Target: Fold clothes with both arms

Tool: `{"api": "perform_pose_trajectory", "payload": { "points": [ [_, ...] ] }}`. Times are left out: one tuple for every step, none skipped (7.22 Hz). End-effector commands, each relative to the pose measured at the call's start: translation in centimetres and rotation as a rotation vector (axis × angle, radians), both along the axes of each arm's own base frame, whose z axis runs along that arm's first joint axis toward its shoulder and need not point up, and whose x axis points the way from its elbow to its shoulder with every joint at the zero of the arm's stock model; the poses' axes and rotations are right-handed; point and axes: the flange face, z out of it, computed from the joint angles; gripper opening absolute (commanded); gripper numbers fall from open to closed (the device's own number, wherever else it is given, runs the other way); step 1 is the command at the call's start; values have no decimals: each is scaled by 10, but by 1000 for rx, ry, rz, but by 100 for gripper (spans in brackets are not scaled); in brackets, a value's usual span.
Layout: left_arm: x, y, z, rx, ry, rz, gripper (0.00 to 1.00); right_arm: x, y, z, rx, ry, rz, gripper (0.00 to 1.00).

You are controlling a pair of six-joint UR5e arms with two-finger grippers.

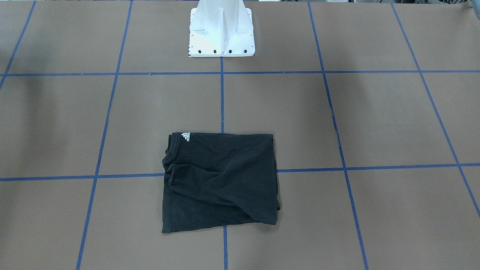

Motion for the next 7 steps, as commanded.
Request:
{"api": "perform_pose_trajectory", "payload": {
  "points": [
    [-14,17,29,-138,5,-22,100,30,44,59,-126,-12,56,100],
    [-24,34,45,-163,26,-35,100,30,43,58,-134,-13,69,100],
    [-24,50,53,-146,88,33,100,30,38,53,-121,-11,121,100],
    [-32,60,58,-156,112,28,100,30,30,59,-111,-14,208,100],
    [-34,61,65,-175,104,17,100,30,24,70,-72,-25,221,100],
    [-32,49,81,-235,110,10,100,30,23,68,-61,-31,220,100],
    [-32,19,76,-372,122,-110,100,29,22,65,-55,-36,219,100]
  ]
}}
